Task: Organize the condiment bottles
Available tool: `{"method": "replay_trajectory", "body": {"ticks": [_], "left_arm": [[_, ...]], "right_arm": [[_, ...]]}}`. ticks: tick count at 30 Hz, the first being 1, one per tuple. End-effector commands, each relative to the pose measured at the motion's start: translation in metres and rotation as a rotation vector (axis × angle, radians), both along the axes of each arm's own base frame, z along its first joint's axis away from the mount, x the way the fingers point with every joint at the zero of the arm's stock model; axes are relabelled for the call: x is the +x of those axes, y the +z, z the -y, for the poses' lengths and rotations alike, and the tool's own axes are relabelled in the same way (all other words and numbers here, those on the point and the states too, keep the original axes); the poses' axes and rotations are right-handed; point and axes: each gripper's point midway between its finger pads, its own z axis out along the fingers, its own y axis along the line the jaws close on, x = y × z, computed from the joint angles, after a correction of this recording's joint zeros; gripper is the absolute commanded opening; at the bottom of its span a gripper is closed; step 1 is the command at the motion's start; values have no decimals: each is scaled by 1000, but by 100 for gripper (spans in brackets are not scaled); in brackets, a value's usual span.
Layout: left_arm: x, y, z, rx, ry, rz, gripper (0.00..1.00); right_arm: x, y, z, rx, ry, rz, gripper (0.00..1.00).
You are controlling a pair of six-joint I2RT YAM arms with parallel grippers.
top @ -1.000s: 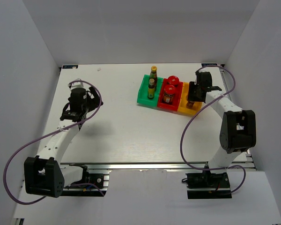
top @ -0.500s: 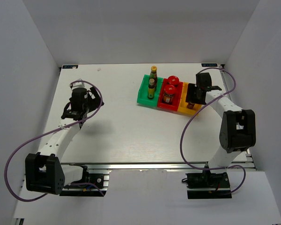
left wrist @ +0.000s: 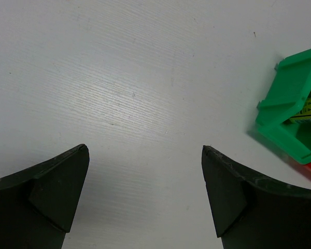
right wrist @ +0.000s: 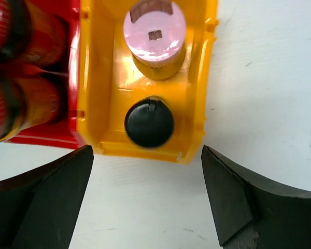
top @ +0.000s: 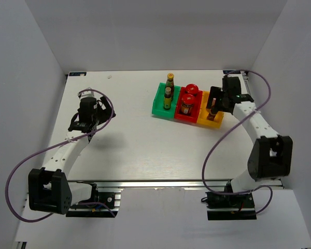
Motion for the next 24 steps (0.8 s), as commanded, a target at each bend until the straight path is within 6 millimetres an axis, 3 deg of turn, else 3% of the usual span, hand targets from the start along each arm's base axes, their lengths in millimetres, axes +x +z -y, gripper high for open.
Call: {"method": "replay_trajectory", "body": {"ticks": [1, 6, 11, 12, 19, 24], "left_arm": [[6, 17, 0, -16, 7, 48, 98], [5, 22, 2, -28, 5, 64, 98], [3, 26, -1, -26, 17, 73, 98], [3, 26, -1, -25, 19, 74, 98], [0, 30, -3, -28, 31, 83, 98], [-1, 32, -1, -36, 21, 86, 98]], "right_arm": [[-15, 61, 14, 11, -93, 172, 89], [-70, 72, 44, 0, -270, 288, 89], [-114, 65, 71, -20, -427, 364, 89], [-122, 55, 75, -40, -445, 344, 89], [-139, 38, 81, -50, -460, 353, 89], [-136, 36, 76, -22, -443, 376, 89]]}}
